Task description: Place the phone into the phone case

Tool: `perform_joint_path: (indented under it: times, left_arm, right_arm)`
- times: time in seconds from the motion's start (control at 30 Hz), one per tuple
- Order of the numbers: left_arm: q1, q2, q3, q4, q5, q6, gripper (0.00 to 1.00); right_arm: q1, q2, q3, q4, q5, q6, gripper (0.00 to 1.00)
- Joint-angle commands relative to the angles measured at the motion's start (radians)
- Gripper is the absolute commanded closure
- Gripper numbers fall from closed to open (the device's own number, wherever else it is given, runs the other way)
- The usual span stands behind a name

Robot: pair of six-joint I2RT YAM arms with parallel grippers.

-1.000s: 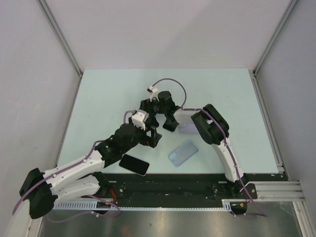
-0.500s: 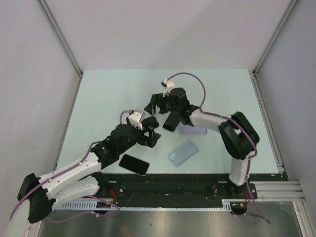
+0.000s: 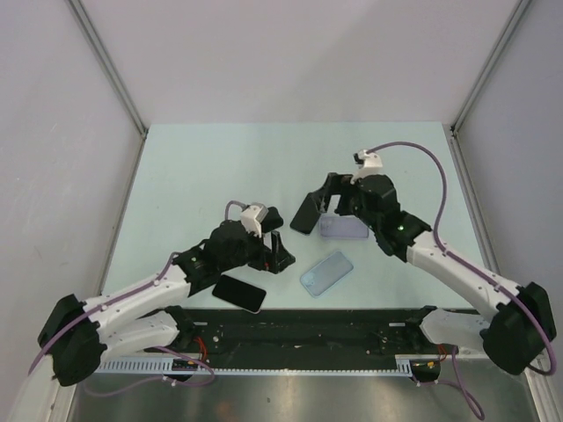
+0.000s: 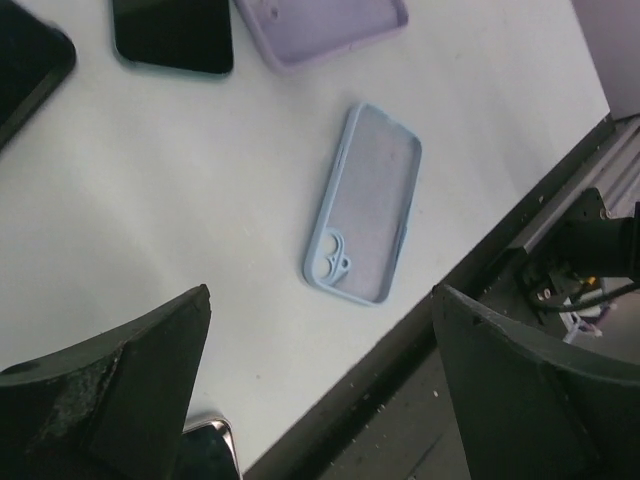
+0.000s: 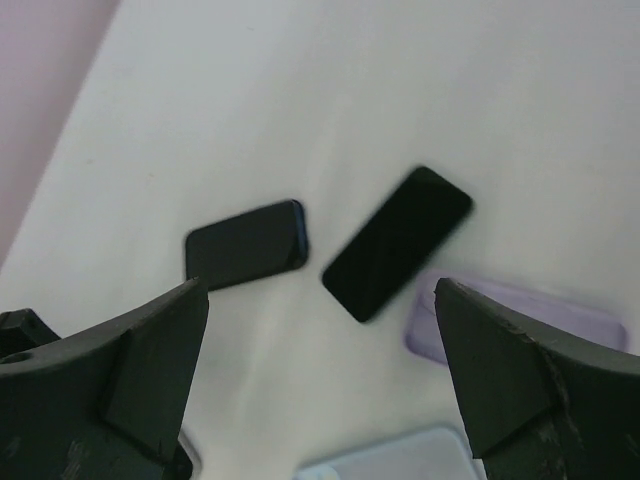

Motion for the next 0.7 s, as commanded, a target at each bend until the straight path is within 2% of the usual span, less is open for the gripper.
perform_joint_path:
  times: [0.0,0.07,0.17,0.43,0.67]
  left_arm:
    - [-0.031,0.093,-0.015,-0.007,0.087,-0.162,0.04]
    - [-0.051,0.127,-0.018,0.008,0.09,-0.203,0.04]
    - [-0.093,0.192,-0.018,0.04,0.098,-0.243,0.04]
    - [-0.122,0.294,-0.097,0.18,0.115,-0.348,0.04]
    - [-0.146,0.452,-0.071,0.269,0.176,-0.371,0.04]
  right_arm:
    - [-0.088,-0.122,-0.09,-0.234,0.064,0.039,0.0]
    - [-0.189,-0.139,-0.142,-0.278,0.01,0.068,0.0]
    - [-0.266,-0.182,-0.237,-0.294,-0.088,0.08,0.0]
    - [-0.313,-0.169,-0.343,-0.282,-0.18,0.082,0.0]
    - [-0.343,-0.102,-0.374,-0.202,-0.283,0.079,0.0]
